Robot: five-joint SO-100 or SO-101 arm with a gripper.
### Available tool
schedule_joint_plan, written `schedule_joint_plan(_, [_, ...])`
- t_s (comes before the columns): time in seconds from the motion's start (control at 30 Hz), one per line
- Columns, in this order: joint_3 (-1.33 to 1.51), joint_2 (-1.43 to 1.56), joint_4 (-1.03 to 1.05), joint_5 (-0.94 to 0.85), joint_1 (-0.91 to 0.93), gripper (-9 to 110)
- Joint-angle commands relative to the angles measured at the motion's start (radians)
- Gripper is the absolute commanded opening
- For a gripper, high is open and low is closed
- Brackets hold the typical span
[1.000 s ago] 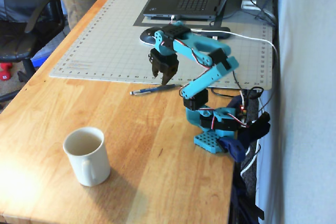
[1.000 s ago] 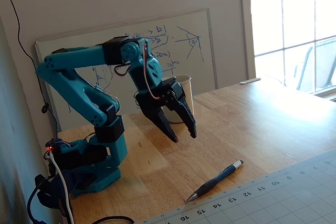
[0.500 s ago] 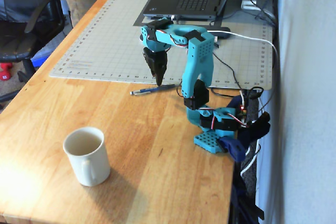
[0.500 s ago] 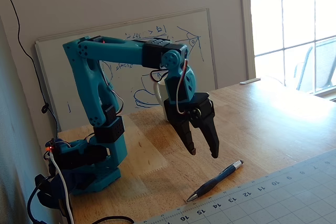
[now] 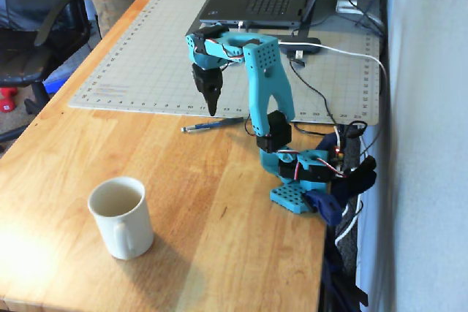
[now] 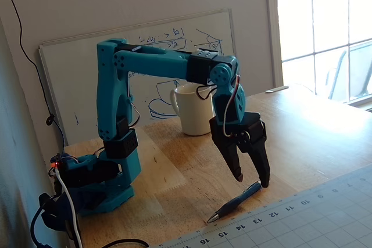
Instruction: Grasp a pen and put it in a mug.
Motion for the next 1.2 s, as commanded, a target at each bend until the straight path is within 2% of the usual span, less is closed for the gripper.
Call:
schedule_joint_plan(0.0, [-0.094,-0.008,-0.015,0.009,0.005,21])
schedule_joint_plan(0.8, [-0.077,-0.160,-0.002,0.009,-0.034,20])
schedule_joint_plan(1.03, [-0.078,-0.156,-0.008,0.011,-0.035,7])
schedule_joint_plan(1.17, [-0.078,-0.144,-0.014,0.009,-0.035,4])
